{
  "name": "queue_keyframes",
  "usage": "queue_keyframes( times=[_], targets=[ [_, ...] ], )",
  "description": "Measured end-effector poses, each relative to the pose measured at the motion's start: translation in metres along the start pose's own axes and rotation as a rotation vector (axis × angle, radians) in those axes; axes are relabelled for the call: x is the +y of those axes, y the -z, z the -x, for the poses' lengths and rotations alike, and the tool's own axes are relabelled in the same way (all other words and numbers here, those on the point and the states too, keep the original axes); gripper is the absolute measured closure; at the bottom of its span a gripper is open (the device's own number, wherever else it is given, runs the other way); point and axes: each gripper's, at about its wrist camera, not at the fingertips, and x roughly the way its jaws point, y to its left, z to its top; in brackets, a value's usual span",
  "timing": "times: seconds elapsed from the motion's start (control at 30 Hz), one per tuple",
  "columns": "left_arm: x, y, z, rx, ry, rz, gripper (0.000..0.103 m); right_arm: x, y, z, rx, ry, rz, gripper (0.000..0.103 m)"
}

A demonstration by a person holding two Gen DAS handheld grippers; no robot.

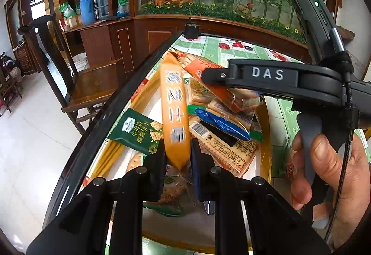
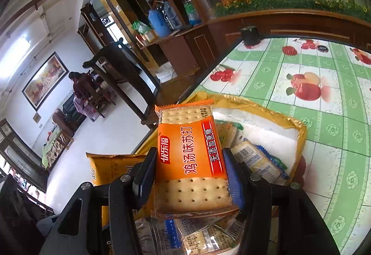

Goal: Organize snacks
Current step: 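Carry both orange packs over the white tray and release them inside, then grasp the brown cracker pack with right tool while left tool grasps the round XiangCong pack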

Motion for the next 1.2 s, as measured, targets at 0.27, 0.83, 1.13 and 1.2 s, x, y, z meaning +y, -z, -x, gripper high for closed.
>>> queue_keyframes(
  times=[0.27,0.83,1.13,1.2],
  targets=[
    [-0.003,0.006,-0.006,0.029,0.007,0.004,0.087,0.007,-0.002,-0.009,0.017,0.027,0.031,0.047],
    [0.007,0.003,0.020,0.003,-0.011,0.123,0.031,0.006,0.003,0.026,-0.013,0.020,0.003,0.044],
    [-0.041,-0.004,0.040,-0.038,0.049,0.039,0.023,-0.050,0.040,0.121,-0.151,0.084,-0.103,0.020],
    [-0.055,-0.003,0.041,-0.034,0.076,0.014,0.023,-0.071,0.054,0.145,-0.179,0.126,-0.143,0.017]
  ],
)
